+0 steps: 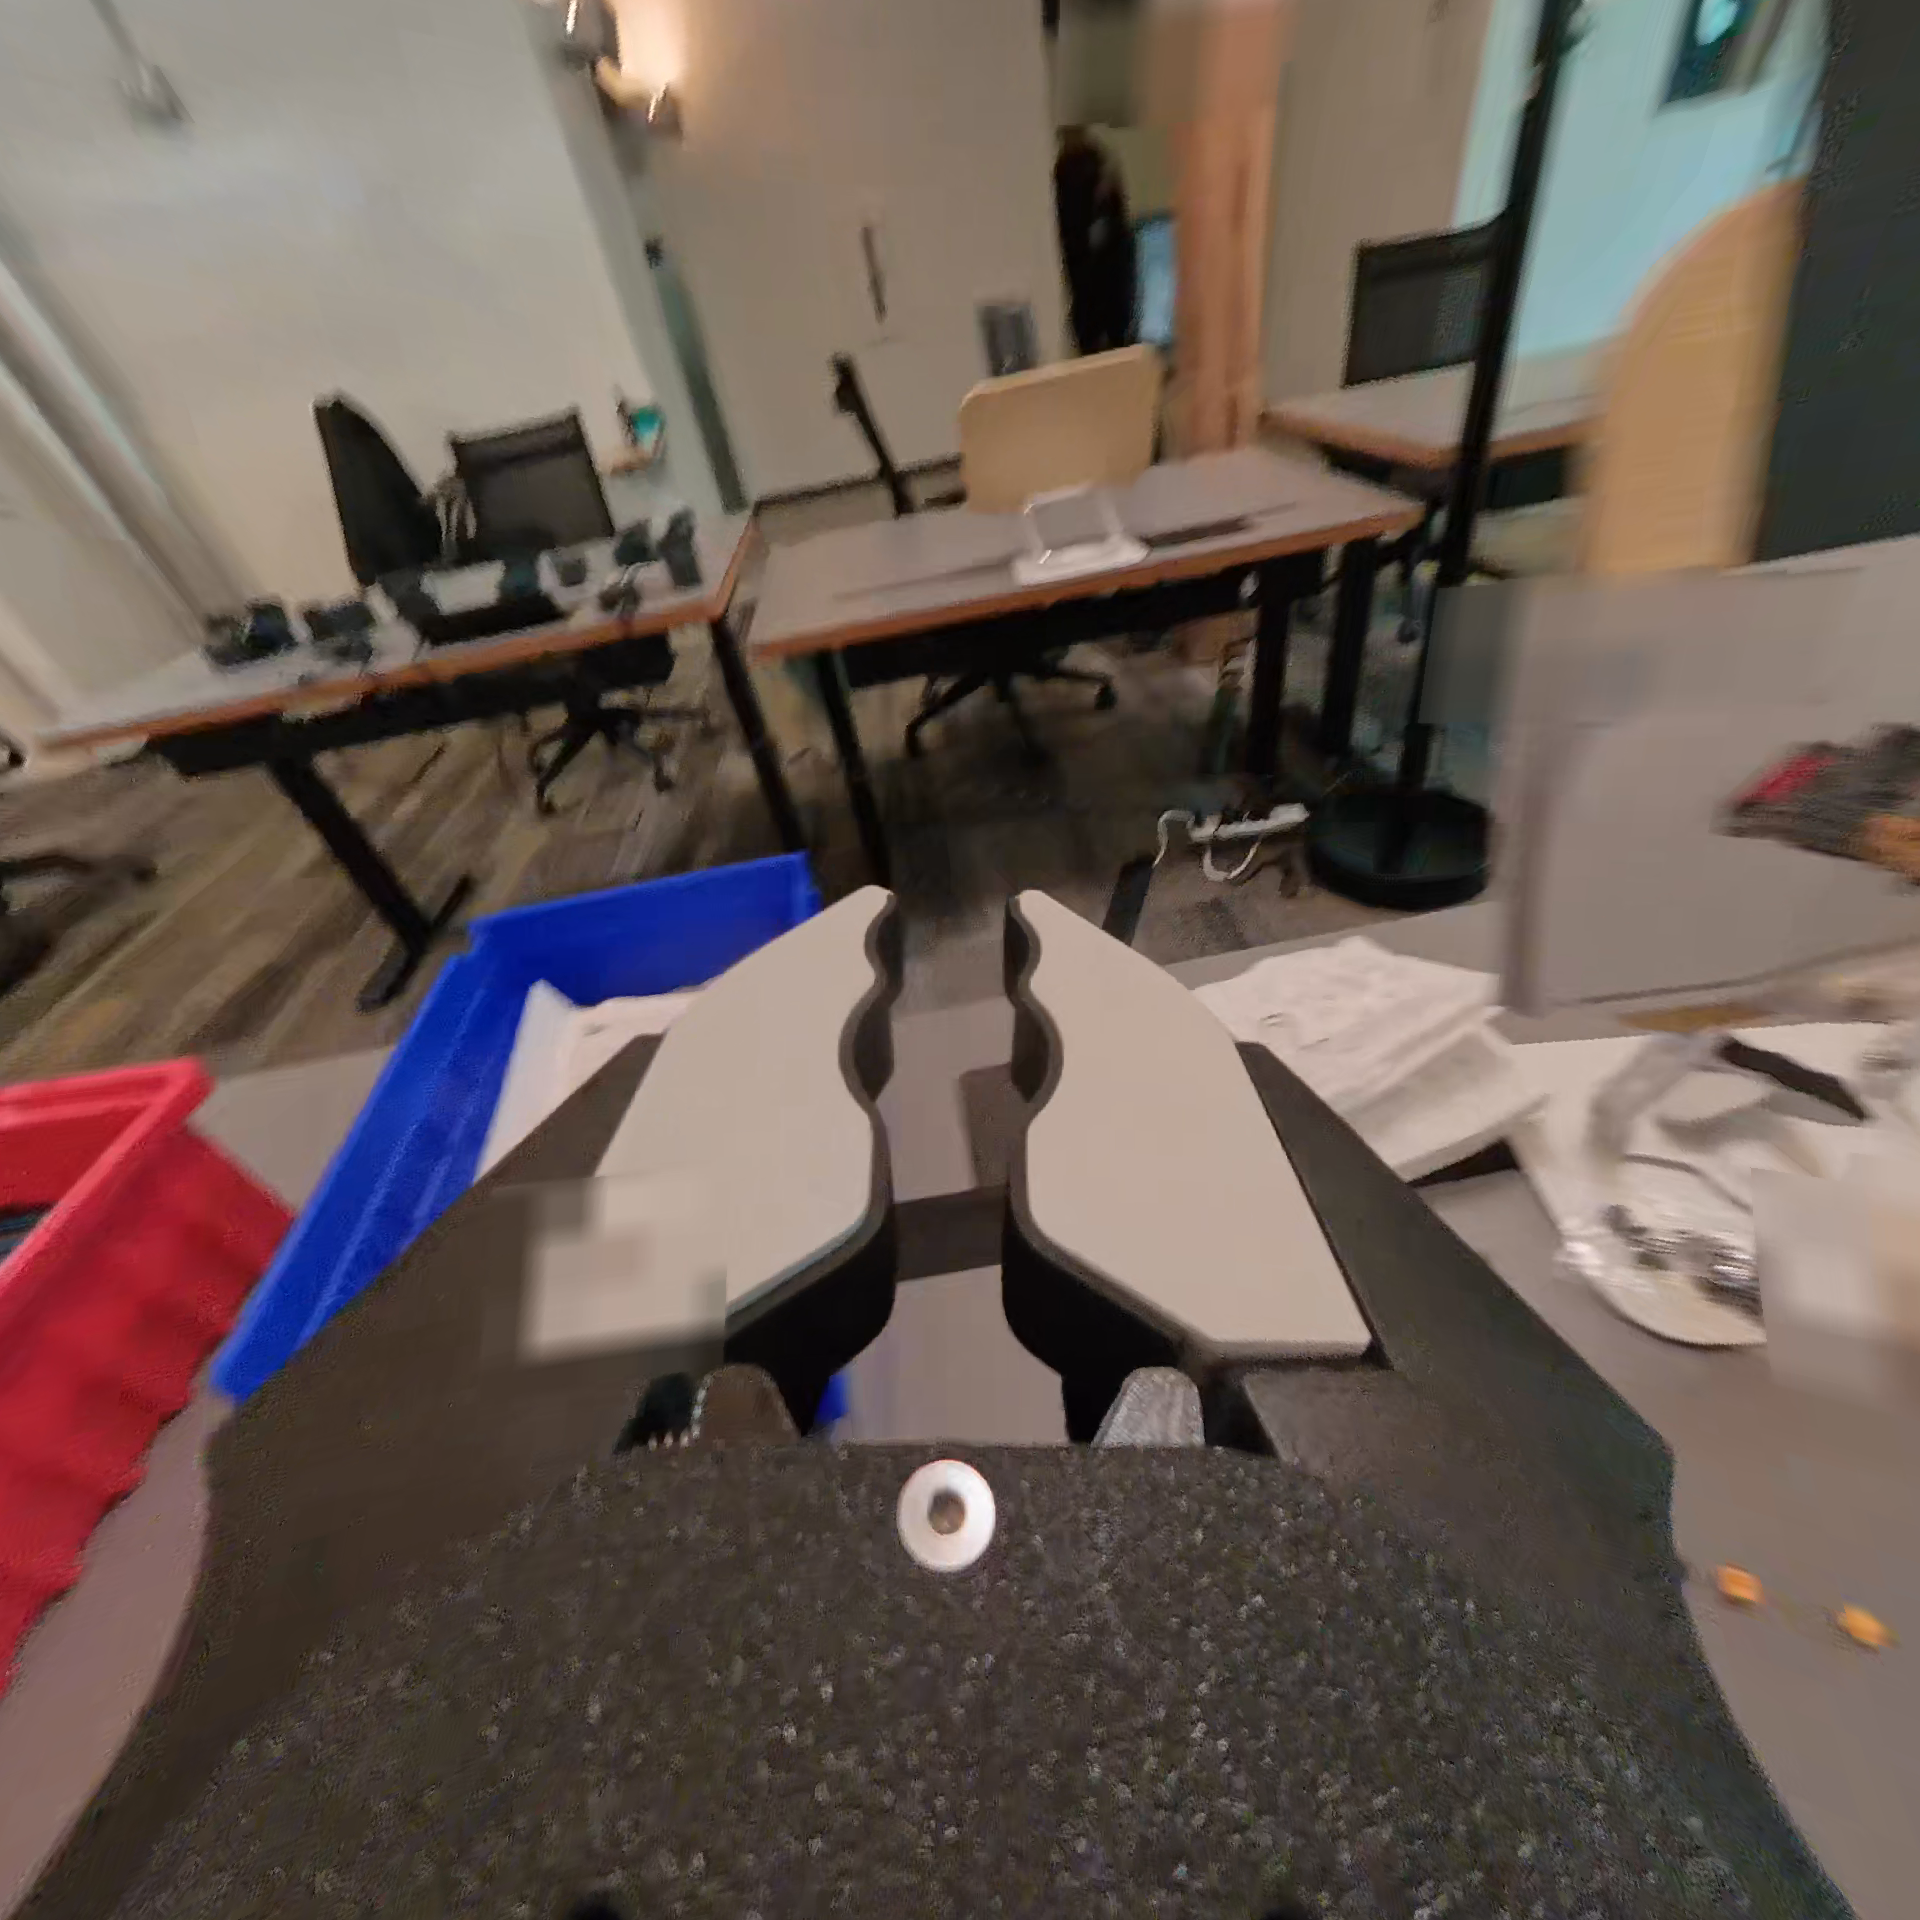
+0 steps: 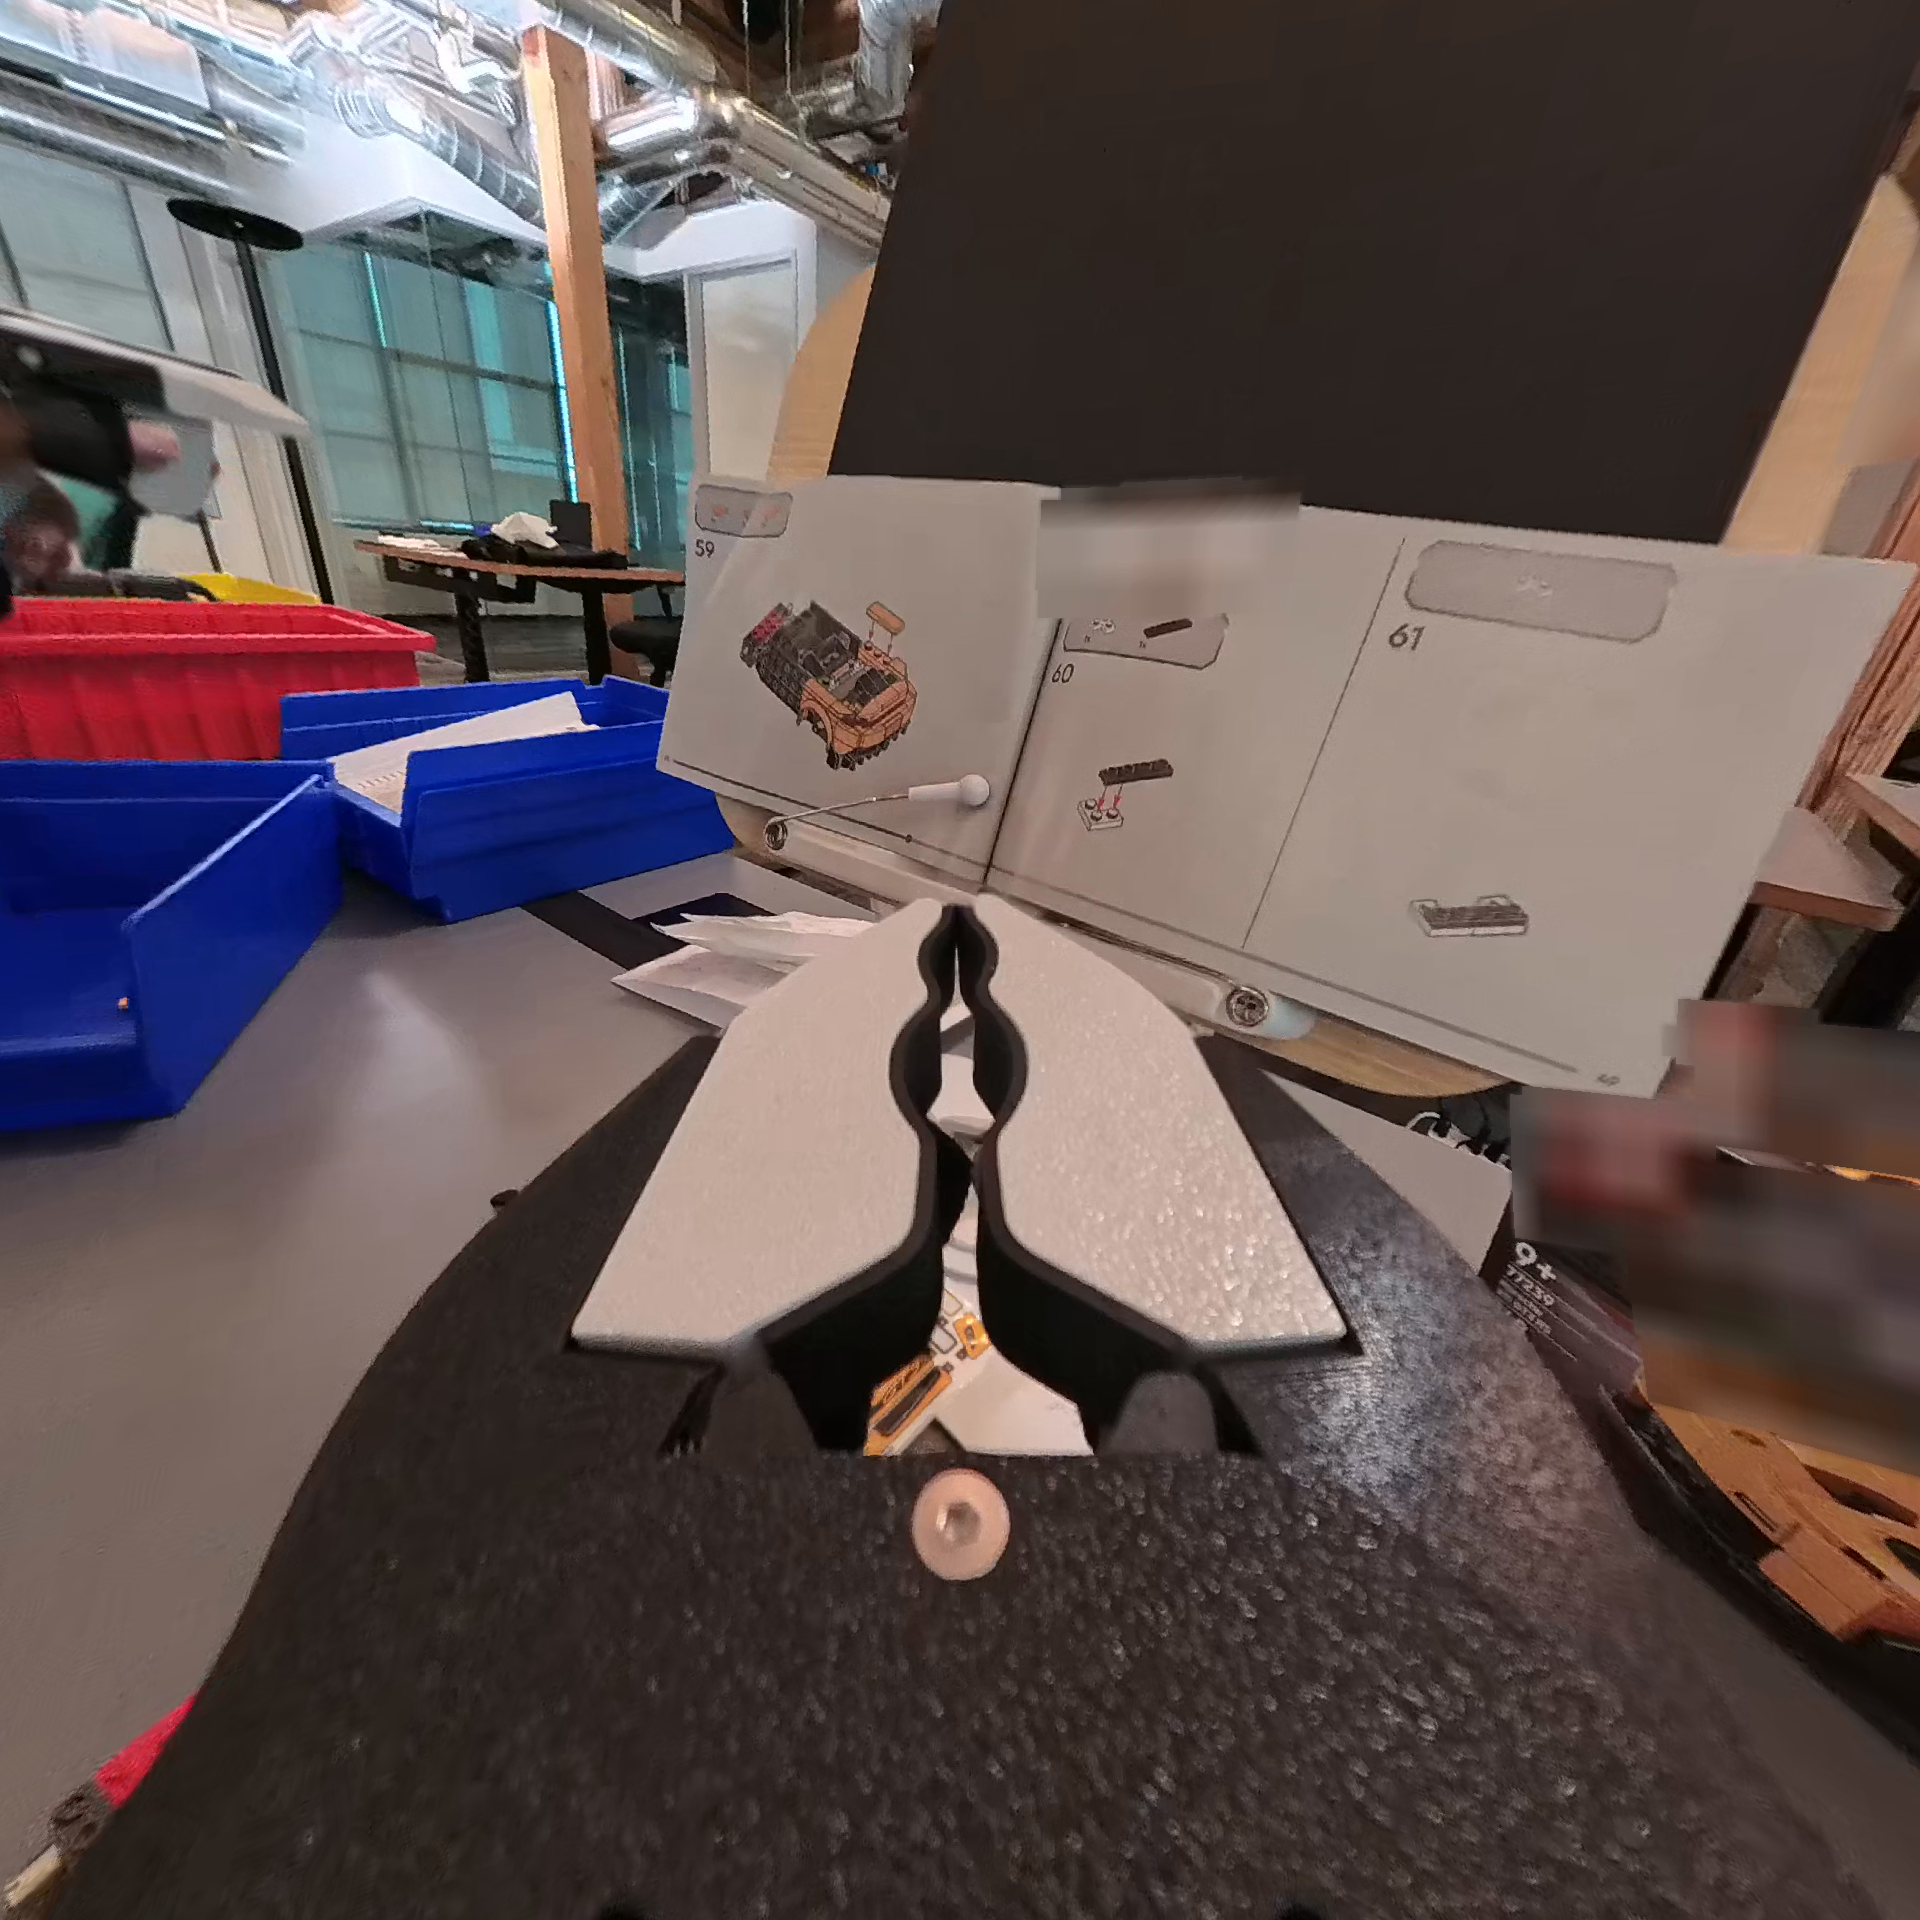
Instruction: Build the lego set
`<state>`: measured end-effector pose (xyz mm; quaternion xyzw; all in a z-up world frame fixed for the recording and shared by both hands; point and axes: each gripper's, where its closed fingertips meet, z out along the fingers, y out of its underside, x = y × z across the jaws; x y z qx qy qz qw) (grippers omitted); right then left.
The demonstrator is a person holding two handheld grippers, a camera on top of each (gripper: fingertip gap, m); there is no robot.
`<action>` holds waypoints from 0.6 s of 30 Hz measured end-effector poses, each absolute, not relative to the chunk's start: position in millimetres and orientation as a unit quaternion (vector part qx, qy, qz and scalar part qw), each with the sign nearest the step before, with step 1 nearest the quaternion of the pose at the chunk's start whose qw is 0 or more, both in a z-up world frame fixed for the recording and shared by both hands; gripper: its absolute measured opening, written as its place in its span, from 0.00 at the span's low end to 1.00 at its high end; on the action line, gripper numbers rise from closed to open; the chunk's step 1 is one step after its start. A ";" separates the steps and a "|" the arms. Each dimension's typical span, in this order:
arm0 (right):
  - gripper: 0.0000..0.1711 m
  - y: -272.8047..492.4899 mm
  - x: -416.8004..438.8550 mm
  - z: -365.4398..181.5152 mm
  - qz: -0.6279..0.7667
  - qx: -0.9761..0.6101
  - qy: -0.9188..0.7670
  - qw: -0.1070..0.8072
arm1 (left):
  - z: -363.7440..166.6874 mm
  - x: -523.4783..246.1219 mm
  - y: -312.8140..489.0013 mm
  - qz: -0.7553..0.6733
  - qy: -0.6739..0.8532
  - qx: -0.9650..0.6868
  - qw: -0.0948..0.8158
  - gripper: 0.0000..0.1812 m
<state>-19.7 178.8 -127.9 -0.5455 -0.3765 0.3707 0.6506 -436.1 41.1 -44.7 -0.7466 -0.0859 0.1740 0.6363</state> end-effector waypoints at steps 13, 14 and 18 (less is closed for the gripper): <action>0.00 177.6 -36.4 -156.4 0.356 -0.550 -0.416 0.630 | -217.7 -649.9 -2.4 0.118 -0.231 -0.889 0.378 0.17; 0.00 177.7 -37.7 -158.9 0.355 -0.550 -0.420 0.629 | -228.5 -654.5 -4.1 0.117 -0.232 -0.894 0.366 0.17; 0.00 179.0 -43.2 -171.7 0.357 -0.559 -0.427 0.615 | -252.6 -666.2 -6.9 0.114 -0.243 -0.900 0.344 0.16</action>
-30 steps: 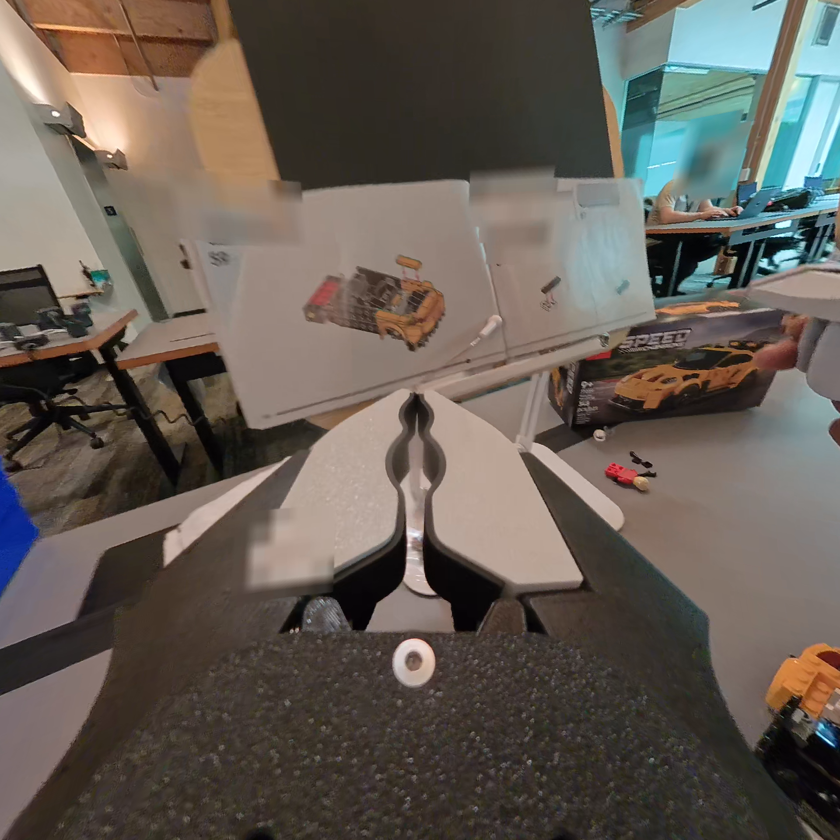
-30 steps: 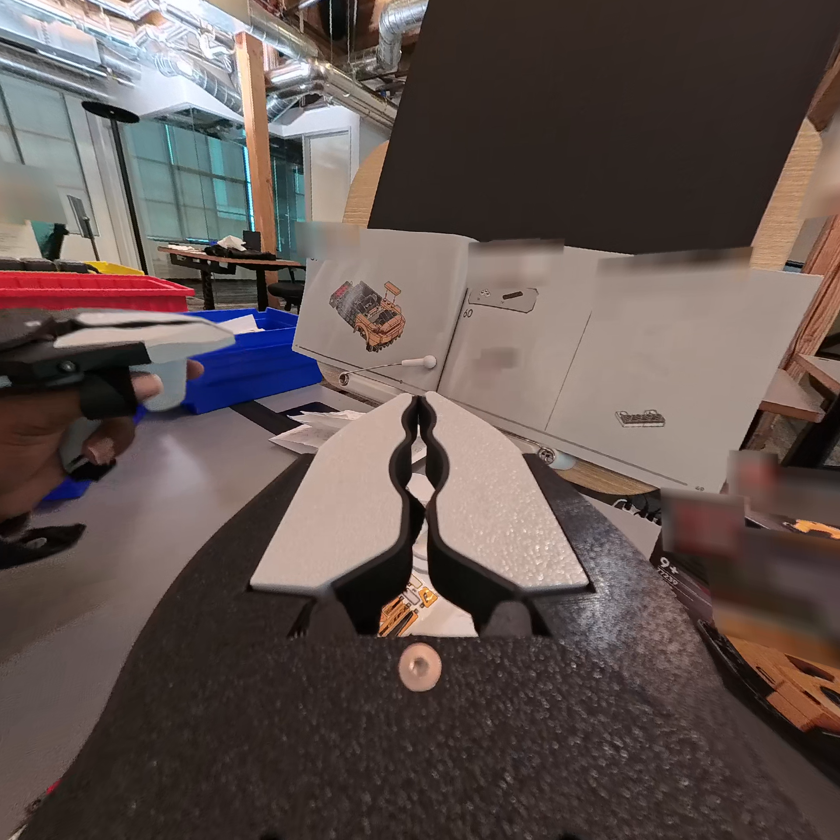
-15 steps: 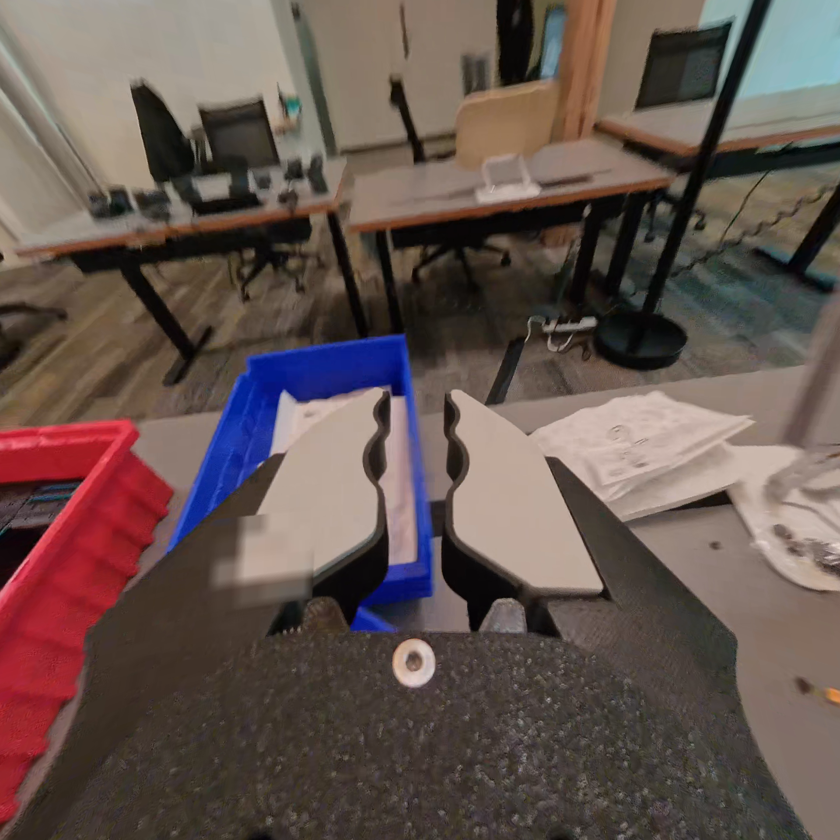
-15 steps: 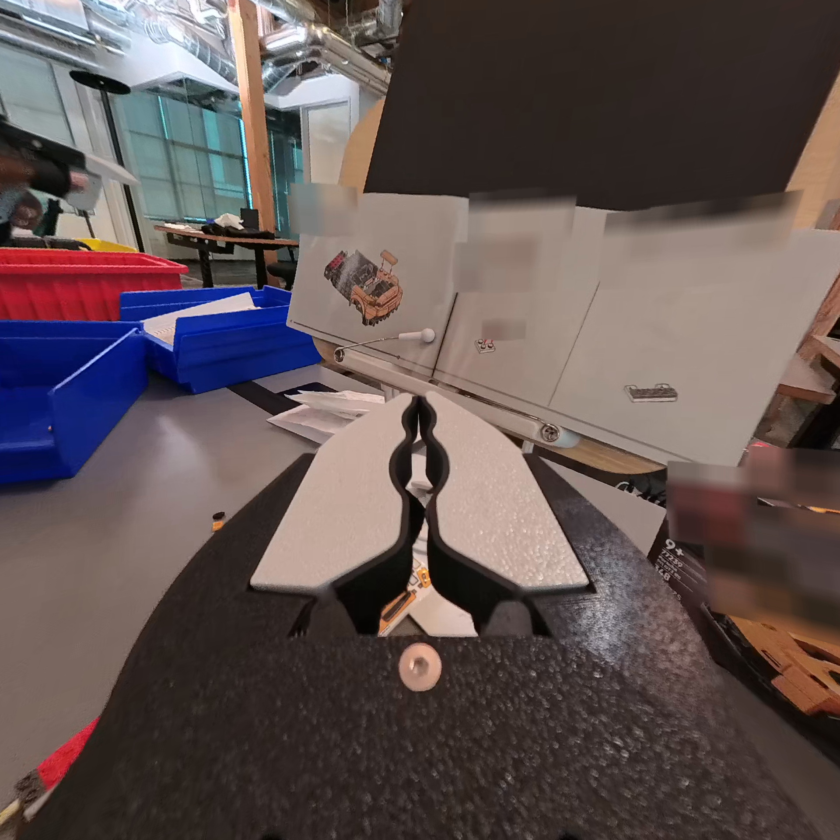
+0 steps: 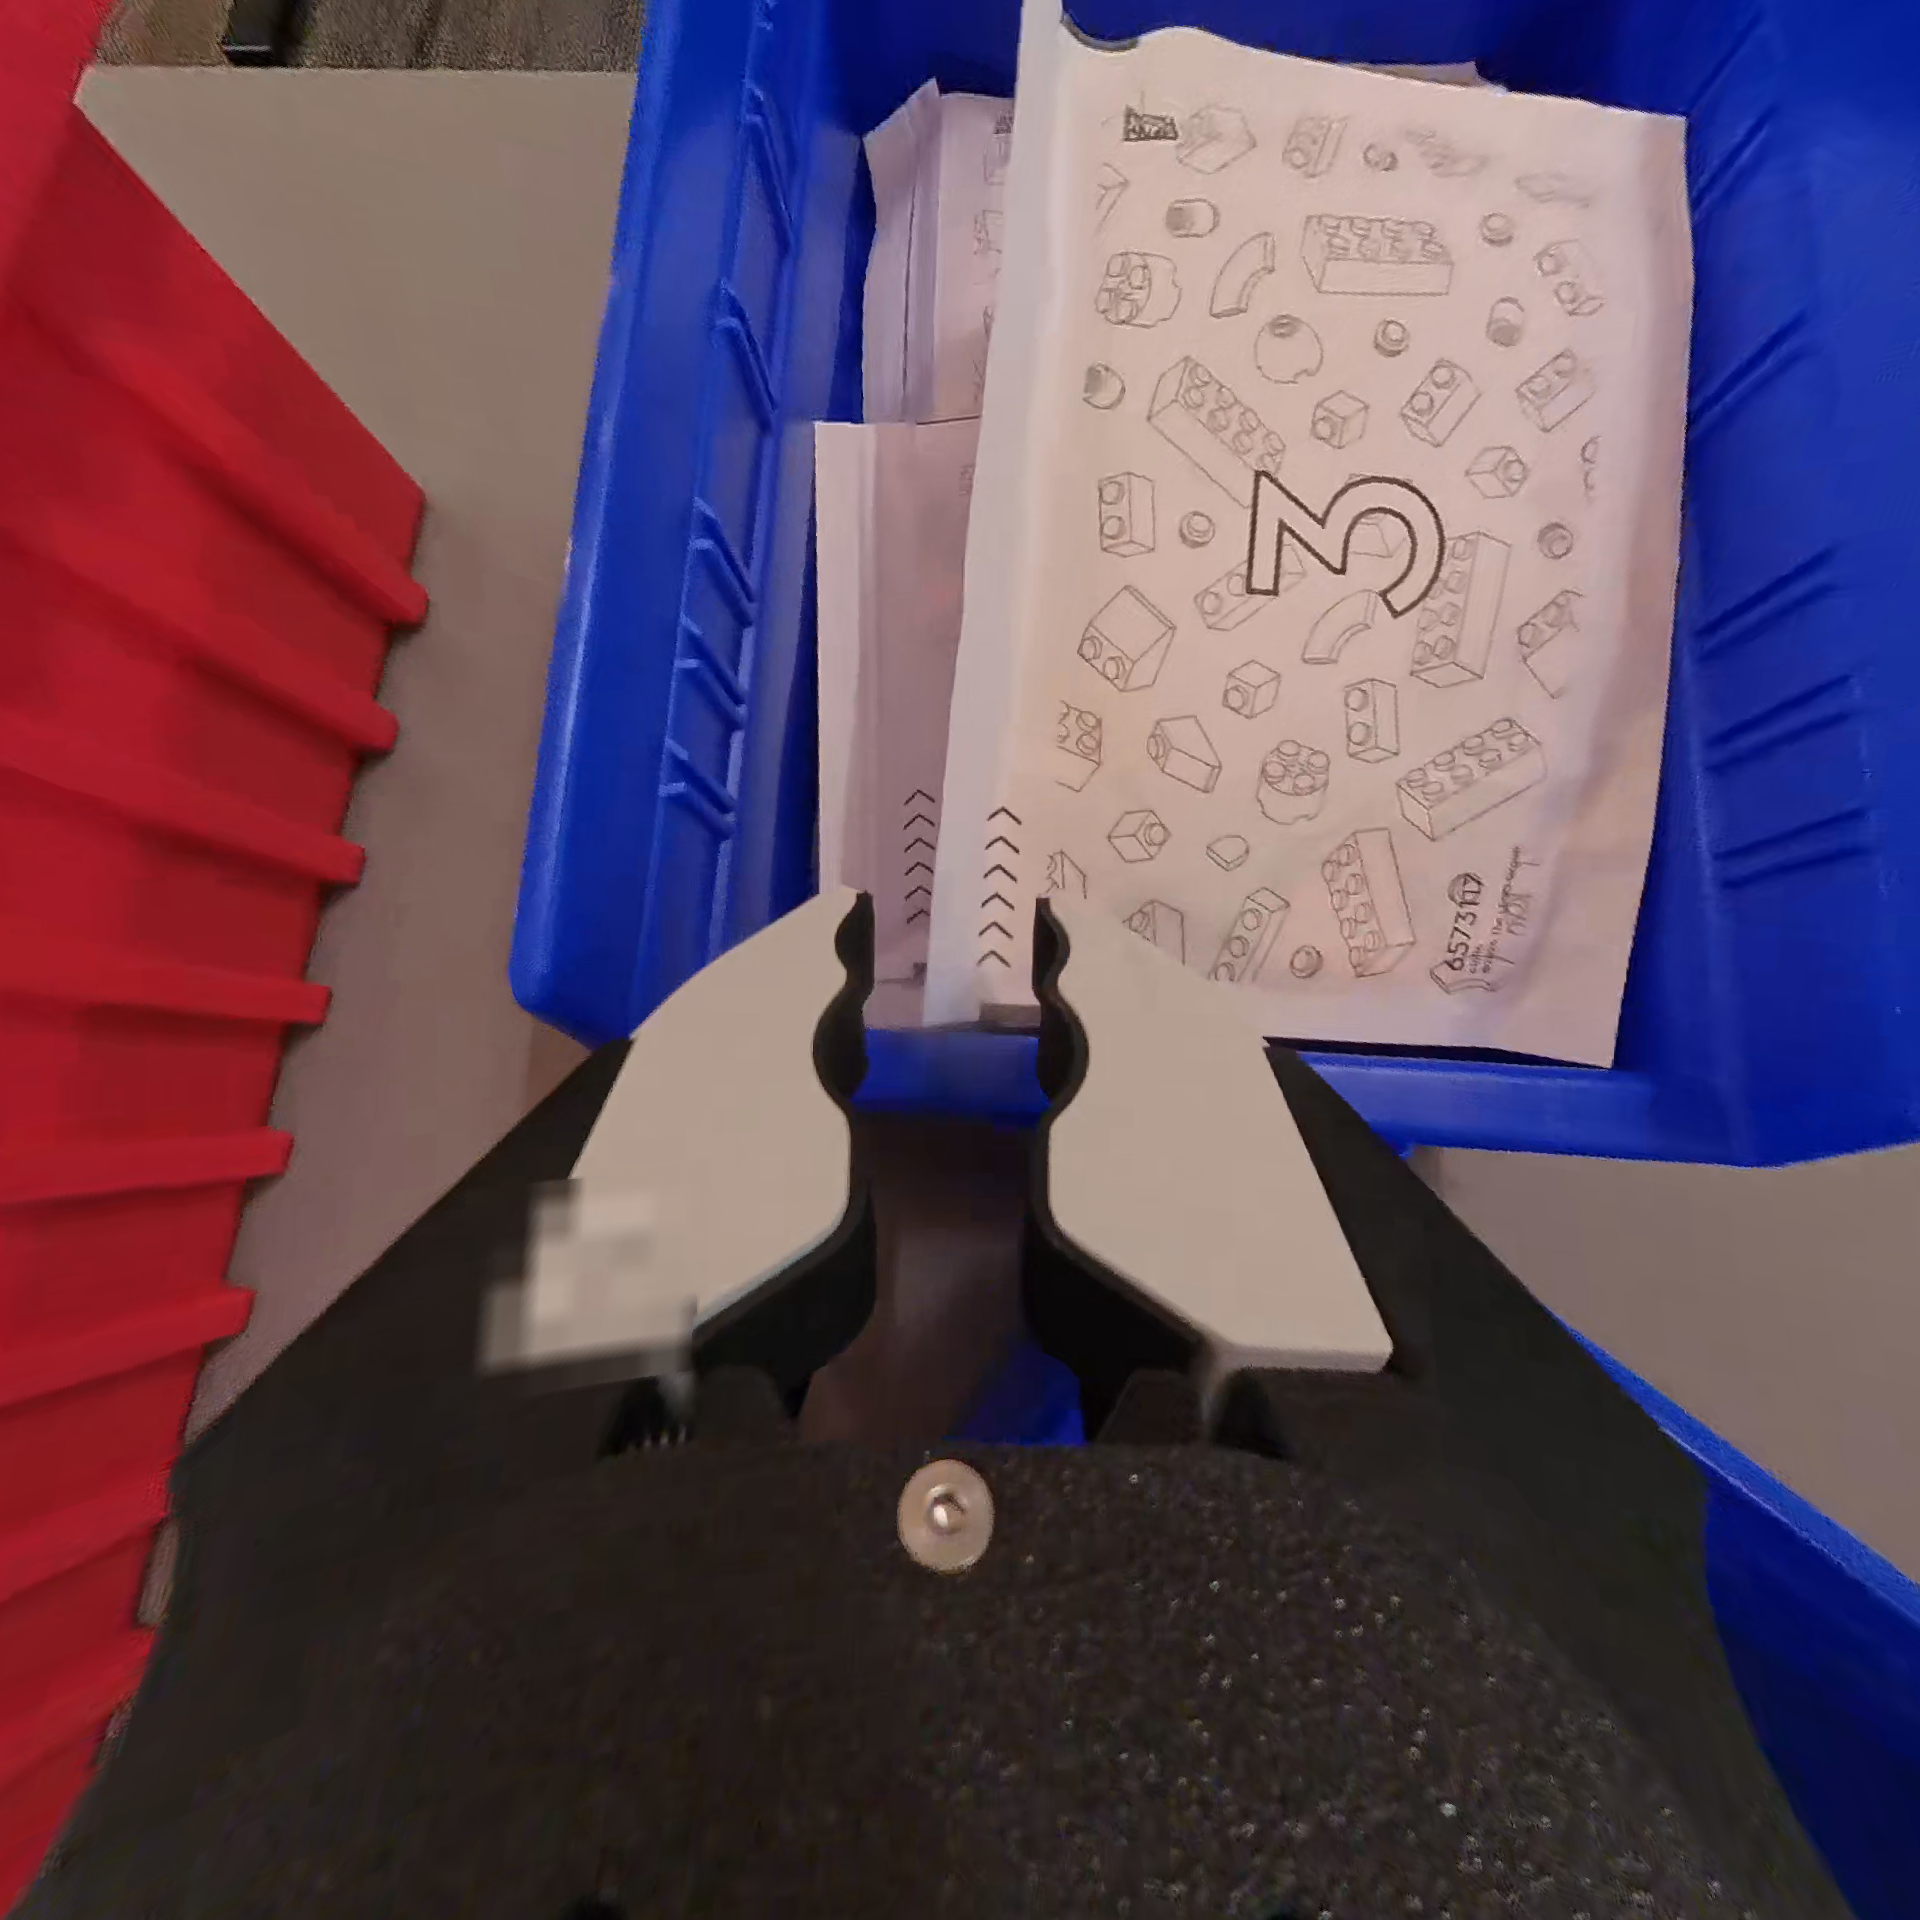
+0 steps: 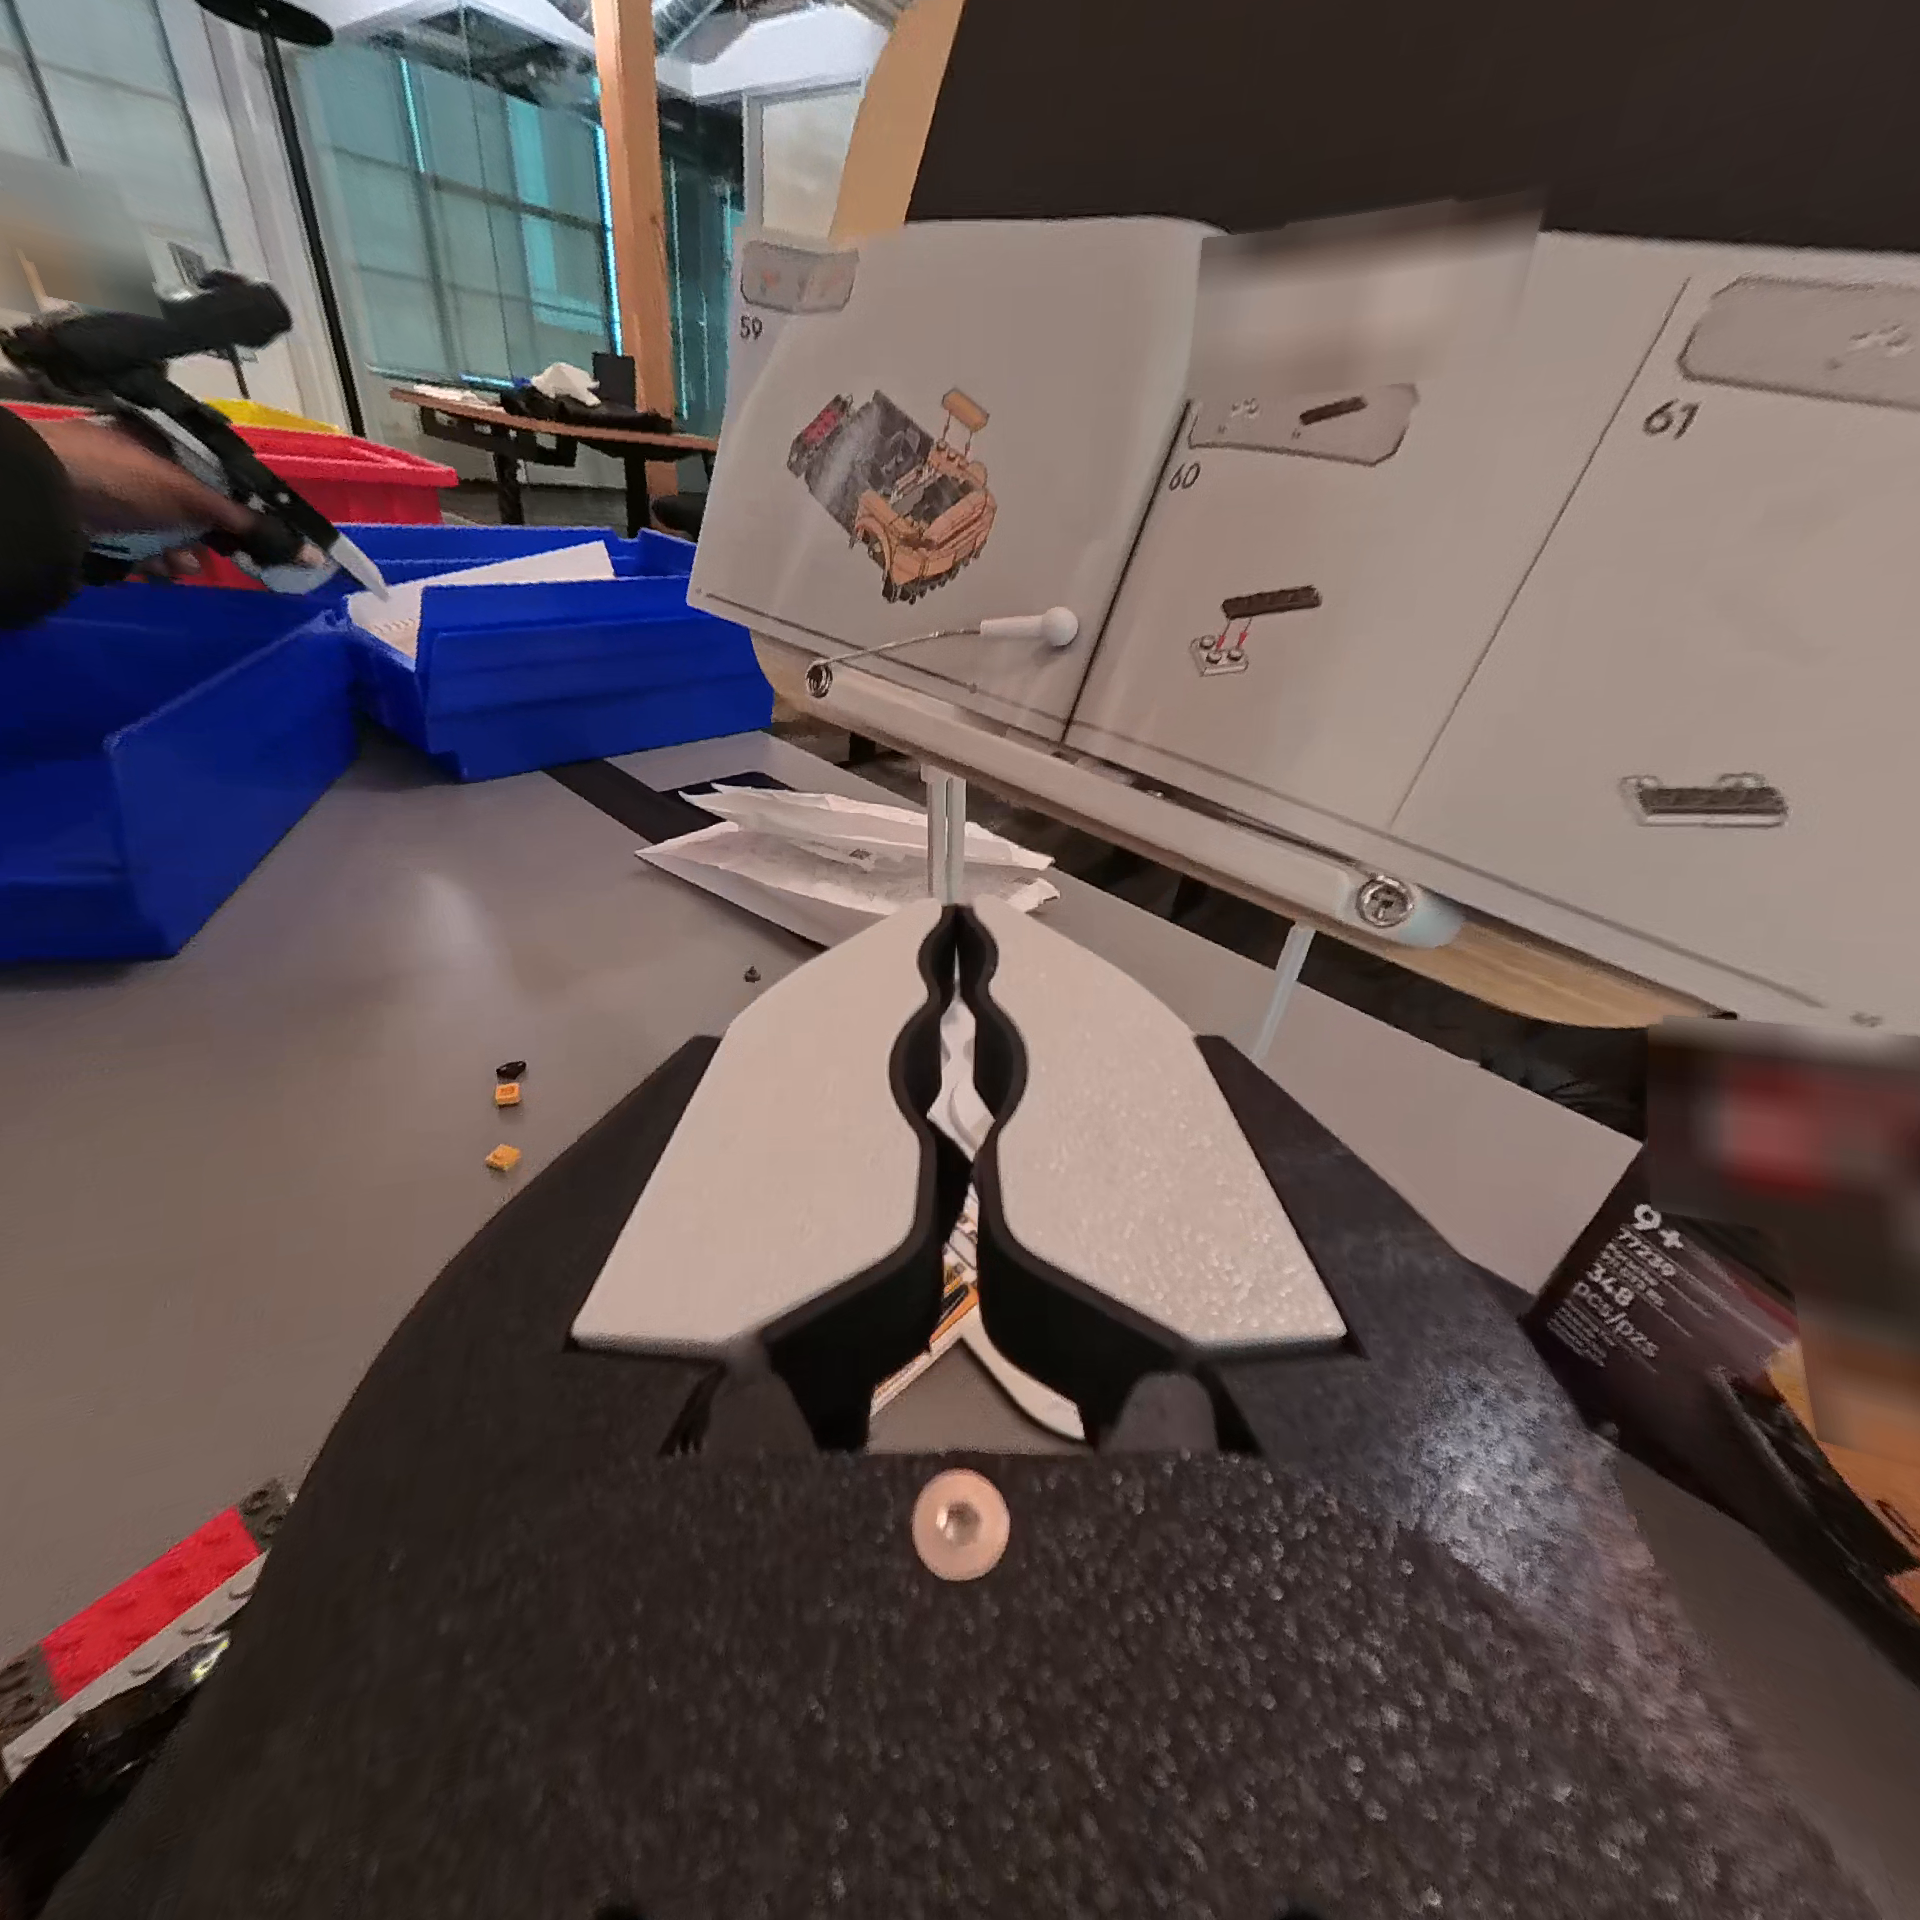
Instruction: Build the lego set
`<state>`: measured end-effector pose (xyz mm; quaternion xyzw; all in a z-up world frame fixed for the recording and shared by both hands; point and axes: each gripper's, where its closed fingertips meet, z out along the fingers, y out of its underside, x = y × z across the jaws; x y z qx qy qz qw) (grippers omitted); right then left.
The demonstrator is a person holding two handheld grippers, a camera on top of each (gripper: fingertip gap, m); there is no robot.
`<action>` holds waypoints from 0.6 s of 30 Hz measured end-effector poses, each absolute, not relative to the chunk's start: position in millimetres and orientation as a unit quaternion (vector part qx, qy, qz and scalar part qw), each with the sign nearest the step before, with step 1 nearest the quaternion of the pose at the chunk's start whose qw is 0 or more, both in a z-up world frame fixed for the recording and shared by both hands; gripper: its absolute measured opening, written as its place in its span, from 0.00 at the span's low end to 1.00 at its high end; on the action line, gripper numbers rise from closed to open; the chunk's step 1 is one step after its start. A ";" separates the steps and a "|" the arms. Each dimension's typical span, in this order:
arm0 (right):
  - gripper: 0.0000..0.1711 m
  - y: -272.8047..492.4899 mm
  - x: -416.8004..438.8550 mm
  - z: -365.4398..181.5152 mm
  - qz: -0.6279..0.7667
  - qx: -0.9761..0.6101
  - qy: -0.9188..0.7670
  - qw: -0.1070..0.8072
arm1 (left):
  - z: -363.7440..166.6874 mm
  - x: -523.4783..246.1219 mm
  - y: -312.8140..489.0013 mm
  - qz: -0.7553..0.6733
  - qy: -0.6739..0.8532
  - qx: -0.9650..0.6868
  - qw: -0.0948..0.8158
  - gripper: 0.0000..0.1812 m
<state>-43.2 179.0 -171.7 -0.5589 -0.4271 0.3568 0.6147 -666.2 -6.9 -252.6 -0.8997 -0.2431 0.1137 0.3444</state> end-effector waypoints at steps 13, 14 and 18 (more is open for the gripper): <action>0.00 177.0 -45.7 -178.8 0.356 -0.564 -0.433 0.606 | -195.9 -627.7 0.5 0.194 -0.113 -0.884 0.410 0.10; 0.00 177.8 -44.8 -178.1 0.357 -0.565 -0.432 0.606 | -192.4 -610.0 -1.3 0.179 -0.085 -0.894 0.402 0.09; 0.00 179.7 -43.2 -177.0 0.362 -0.566 -0.427 0.605 | -194.7 -556.7 -24.3 0.166 0.018 -0.931 0.326 0.08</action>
